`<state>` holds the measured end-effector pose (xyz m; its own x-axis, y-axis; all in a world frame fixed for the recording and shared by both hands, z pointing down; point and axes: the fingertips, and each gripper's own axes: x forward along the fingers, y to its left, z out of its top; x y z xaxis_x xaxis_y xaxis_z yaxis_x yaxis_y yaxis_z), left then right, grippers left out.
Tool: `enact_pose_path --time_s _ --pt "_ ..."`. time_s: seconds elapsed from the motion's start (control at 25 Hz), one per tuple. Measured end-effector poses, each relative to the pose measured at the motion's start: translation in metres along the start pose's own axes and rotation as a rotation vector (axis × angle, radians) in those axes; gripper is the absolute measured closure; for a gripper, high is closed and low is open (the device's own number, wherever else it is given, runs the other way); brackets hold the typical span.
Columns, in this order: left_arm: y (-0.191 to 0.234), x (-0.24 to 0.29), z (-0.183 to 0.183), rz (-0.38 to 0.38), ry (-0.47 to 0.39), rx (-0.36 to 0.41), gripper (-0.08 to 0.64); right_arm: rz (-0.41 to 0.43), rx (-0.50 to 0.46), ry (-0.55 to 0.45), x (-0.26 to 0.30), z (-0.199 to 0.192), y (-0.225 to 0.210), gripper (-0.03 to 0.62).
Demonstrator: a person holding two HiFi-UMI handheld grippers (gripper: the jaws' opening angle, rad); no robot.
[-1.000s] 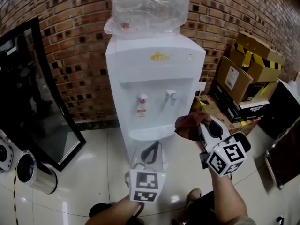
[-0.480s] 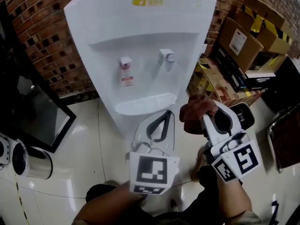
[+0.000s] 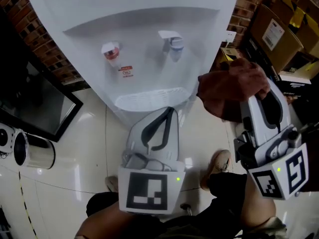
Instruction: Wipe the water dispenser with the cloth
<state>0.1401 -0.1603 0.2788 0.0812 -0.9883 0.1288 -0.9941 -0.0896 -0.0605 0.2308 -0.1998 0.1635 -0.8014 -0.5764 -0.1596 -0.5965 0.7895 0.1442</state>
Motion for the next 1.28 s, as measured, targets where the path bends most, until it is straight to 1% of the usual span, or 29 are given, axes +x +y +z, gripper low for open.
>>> enact_pose_path --time_s 0.08,0.2,0.4,0.6,0.84,0.96,1.12,1.2,1.28 --pt "-0.002 0.0 0.013 0.028 -0.032 -0.015 0.56 0.019 -0.022 0.008 -0.002 -0.007 -0.003 0.499" --pt "-0.01 0.0 0.025 0.075 -0.065 -0.006 0.56 0.043 -0.027 0.016 -0.005 -0.019 -0.01 0.499" --pt "-0.025 0.003 0.018 0.152 -0.034 -0.008 0.56 0.106 -0.005 -0.018 -0.005 -0.021 -0.023 0.499" --pt "-0.028 0.004 0.012 0.27 -0.031 -0.026 0.56 0.184 0.011 -0.056 0.0 -0.024 -0.03 0.499" --pt "-0.026 0.011 0.005 0.416 -0.042 -0.075 0.56 0.295 0.044 -0.048 0.007 -0.051 -0.041 0.499" --pt "-0.026 0.018 -0.001 0.482 -0.044 -0.076 0.56 0.354 0.055 -0.039 0.013 -0.059 -0.051 0.499" --pt "-0.031 0.024 -0.011 0.57 -0.029 -0.068 0.56 0.417 0.074 -0.063 0.015 -0.056 -0.067 0.499" --pt "-0.035 0.027 -0.005 0.604 -0.015 -0.062 0.56 0.45 0.084 -0.071 0.013 -0.055 -0.075 0.499" --pt "-0.04 0.029 0.012 0.622 -0.006 -0.042 0.56 0.478 0.1 -0.076 0.011 -0.054 -0.081 0.499"
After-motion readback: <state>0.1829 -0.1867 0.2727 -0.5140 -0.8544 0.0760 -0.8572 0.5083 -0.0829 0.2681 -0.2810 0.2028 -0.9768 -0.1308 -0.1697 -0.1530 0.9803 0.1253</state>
